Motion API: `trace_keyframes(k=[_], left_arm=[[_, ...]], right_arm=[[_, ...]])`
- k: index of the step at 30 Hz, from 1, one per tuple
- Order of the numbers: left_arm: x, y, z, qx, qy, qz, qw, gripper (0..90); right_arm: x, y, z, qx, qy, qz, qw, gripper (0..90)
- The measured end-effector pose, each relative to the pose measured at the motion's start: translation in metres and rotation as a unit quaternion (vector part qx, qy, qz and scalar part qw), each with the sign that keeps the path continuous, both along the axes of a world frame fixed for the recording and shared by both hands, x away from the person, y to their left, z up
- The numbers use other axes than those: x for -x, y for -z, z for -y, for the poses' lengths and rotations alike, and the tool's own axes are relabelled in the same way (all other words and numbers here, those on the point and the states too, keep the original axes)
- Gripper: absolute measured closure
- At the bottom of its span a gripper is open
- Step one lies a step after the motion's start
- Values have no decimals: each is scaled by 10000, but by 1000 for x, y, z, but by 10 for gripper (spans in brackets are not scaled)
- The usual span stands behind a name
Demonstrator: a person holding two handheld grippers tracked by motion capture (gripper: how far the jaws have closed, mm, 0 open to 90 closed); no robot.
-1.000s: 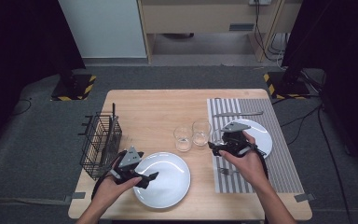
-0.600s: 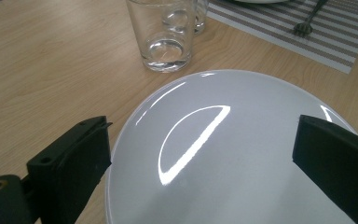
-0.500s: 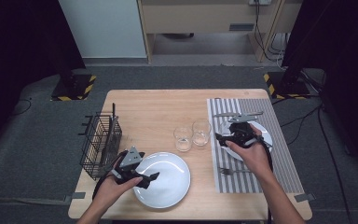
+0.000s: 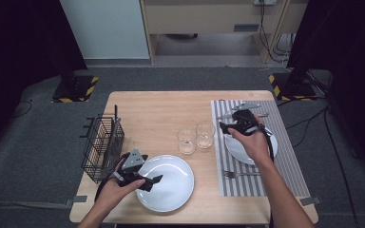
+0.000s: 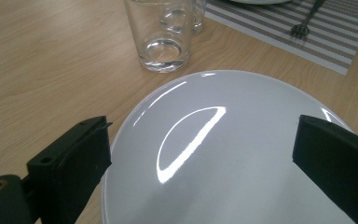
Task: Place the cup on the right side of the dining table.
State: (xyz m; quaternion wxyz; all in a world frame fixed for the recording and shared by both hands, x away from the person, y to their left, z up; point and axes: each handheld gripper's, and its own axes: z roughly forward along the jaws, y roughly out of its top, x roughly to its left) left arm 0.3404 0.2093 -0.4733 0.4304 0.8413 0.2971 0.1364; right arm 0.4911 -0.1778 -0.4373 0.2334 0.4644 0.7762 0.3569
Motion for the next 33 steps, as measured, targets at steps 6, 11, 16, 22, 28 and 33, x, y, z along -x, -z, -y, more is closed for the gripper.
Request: trace_keyframes(k=[6,11,16,22,28,33], left_arm=[[0,2,1,-39,33,-12,10000,35],[1,3,3,-97,73,3,9999,35],[2,3,4,-130,69,25,9999,35],[2,3,3,-121,66,21,9999,35],[1,5,4,-156,73,5,9999,35],[3,5,6,-173,107,5,9998,35]], right_arm=[[-16,-3,-5,36,46,18,10000,193],[-28,-4,-9,-40,84,43,9999,193],[-37,-4,-11,-23,103,37,9999,193],[-47,1,-16,-46,163,17,9999,193],[-53,8,-21,-31,135,-37,9999,193],[-57,13,-26,-6,133,-93,9999,193]])
